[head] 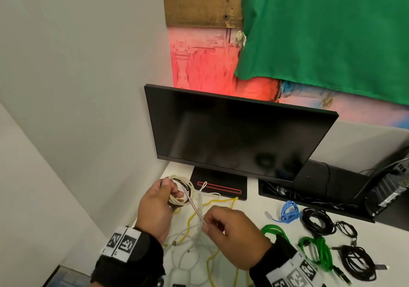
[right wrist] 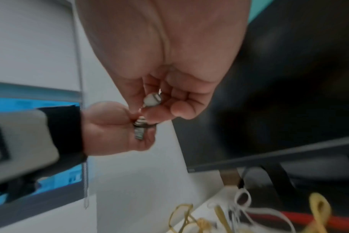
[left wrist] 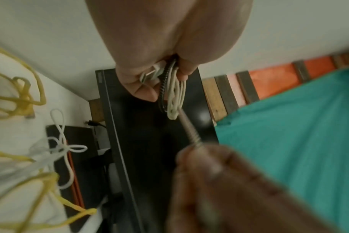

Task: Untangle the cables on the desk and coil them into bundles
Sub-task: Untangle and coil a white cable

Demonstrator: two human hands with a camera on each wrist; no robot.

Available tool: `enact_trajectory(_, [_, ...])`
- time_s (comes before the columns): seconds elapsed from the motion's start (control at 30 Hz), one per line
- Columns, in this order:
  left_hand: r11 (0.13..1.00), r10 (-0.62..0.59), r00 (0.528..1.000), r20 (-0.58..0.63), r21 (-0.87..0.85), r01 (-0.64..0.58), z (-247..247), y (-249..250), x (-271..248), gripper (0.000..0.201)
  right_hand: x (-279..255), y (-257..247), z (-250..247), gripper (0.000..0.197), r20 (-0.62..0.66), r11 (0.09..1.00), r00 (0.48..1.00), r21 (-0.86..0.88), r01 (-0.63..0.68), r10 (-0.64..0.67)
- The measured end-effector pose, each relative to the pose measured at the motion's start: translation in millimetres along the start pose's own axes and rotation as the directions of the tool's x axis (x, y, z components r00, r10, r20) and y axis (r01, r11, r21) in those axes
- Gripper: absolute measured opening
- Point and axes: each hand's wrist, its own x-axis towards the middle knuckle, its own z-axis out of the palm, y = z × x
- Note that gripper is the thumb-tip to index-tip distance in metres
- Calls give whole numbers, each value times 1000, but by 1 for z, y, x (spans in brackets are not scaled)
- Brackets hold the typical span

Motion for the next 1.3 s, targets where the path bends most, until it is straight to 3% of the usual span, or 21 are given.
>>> enact_trajectory(0.07, [942,105,994,24,318,-107,-3,-11,0,32,-5,-16,-3,14,14,985,991,-108,136,-135])
enact_trajectory(0.13, [791,175,970,166,563,-239,-5,-18,-4,29,-7,-34,-9,15,-15,950,966,-187,252,-259])
enact_trajectory(0.2, [734,133,912,388,580,-354,-2,-17,-13,23,-5,-47,-15,11,-41,925,943,-211,316,-332])
enact_trajectory(0.27, [732,69,815,575,526,-433,3,-17,-23,14,1,-51,-19,3,-82,924,931,-177,338,-356])
enact_trajectory(0.33, [736,15,774,633,517,-437,7,-15,-30,23,10,-48,-25,7,-148,953,942,-32,301,-302])
enact_trajectory(0.4, [834,-97,797,596,486,-261,9,-8,-34,18,19,-39,-30,9,-215,970,956,101,223,-197])
enact_trajectory(0.5, [953,-193,850,490,300,43,5,0,-33,16,28,-19,-33,12,-243,992,968,100,82,-55])
enact_trajectory(0.6, [979,-204,832,515,121,165,5,6,-34,12,29,-2,-29,13,-207,998,977,-12,-56,52])
enact_trajectory(0.67, [976,-204,831,518,45,211,7,7,-35,12,26,0,-25,14,-154,996,984,11,-93,94])
enact_trajectory(0.73, [986,-161,849,504,116,118,9,7,-35,14,23,-1,-19,17,-68,979,992,186,-89,103])
enact_trajectory(0.8, [969,-88,855,511,242,-45,11,1,-35,32,23,-3,-14,21,-48,908,983,393,-143,175])
enact_trajectory(0.9, [922,-19,863,506,343,-181,9,-2,-34,32,23,-5,-9,7,5,643,934,724,-250,358])
enact_trajectory(1.03, [799,109,879,464,485,-355,5,-6,-30,30,19,-2,-11,14,137,420,922,859,-293,363])
enact_trajectory(1.1, [737,181,877,444,529,-420,4,-8,-28,35,17,-3,-12,18,183,413,930,856,-310,319])
enact_trajectory(1.17, [697,229,868,441,549,-462,8,-10,-28,35,15,-5,-9,25,205,502,936,800,-329,286])
enact_trajectory(1.23, [701,250,875,415,545,-459,10,-13,-27,34,14,-8,-4,25,233,572,940,748,-337,249])
enact_trajectory(1.3, [707,259,882,394,545,-452,10,-16,-25,31,13,-9,-1,22,246,582,940,739,-339,235])
